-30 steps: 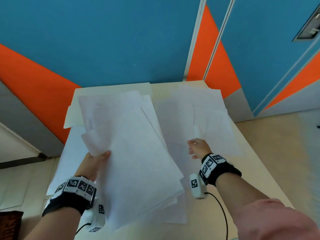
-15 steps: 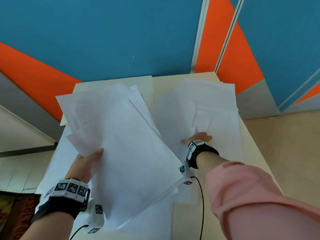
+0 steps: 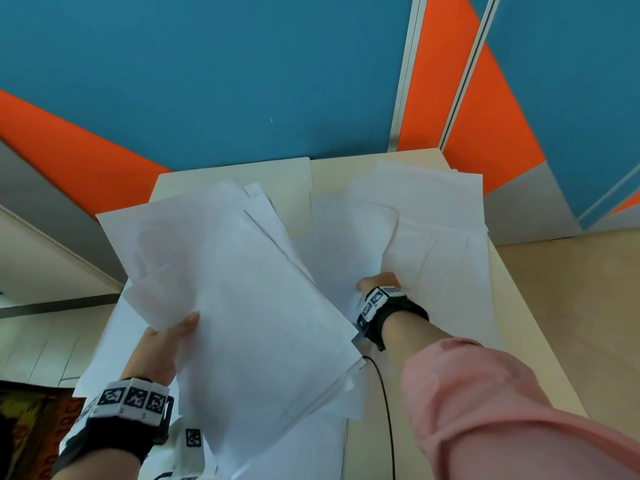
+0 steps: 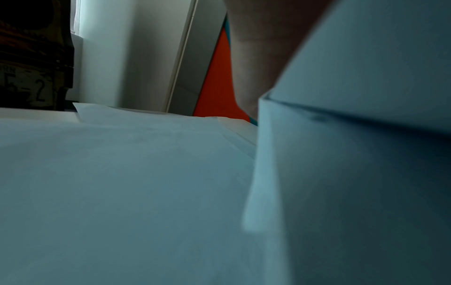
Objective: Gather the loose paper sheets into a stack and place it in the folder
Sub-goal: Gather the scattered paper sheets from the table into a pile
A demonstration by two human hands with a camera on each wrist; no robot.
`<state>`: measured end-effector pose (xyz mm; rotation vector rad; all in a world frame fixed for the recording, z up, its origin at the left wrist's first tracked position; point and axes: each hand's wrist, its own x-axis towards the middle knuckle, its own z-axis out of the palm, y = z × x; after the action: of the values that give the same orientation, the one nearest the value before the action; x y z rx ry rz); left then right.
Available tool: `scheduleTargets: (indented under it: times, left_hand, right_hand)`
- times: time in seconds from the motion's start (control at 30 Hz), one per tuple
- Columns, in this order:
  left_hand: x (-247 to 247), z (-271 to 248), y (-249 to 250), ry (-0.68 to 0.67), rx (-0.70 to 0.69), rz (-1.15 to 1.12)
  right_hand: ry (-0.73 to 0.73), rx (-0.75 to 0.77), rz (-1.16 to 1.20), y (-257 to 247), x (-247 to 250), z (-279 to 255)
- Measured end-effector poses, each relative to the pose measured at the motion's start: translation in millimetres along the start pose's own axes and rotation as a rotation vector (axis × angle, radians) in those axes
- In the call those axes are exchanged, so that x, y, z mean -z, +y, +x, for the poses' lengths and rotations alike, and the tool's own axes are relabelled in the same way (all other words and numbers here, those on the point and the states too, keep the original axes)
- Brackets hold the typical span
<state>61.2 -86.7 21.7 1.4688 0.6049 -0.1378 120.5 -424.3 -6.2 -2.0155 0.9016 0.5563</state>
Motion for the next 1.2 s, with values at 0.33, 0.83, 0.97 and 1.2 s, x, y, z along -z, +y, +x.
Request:
scheduleTargets:
  times: [0.33,0.83,0.97,1.2]
  left_hand:
    - [3,11,-3,-0.053,0.010,-0.005]
    - [-3,27,-2,-0.068,0.035,0.008]
    - [-2,30,-3,-0.038,0.045,0.007]
    - [-1,40,-8,-0.035,0.035,-0.007]
  right_hand:
    - [0.090,0.031,0.043,72,98,-15]
    - [0.290,0.379,-0.553,2,207,-83]
    - [0.025,0.372,-0.589,-22,207,-76]
    - [0.106,0.372,-0.509,-39,210,-45]
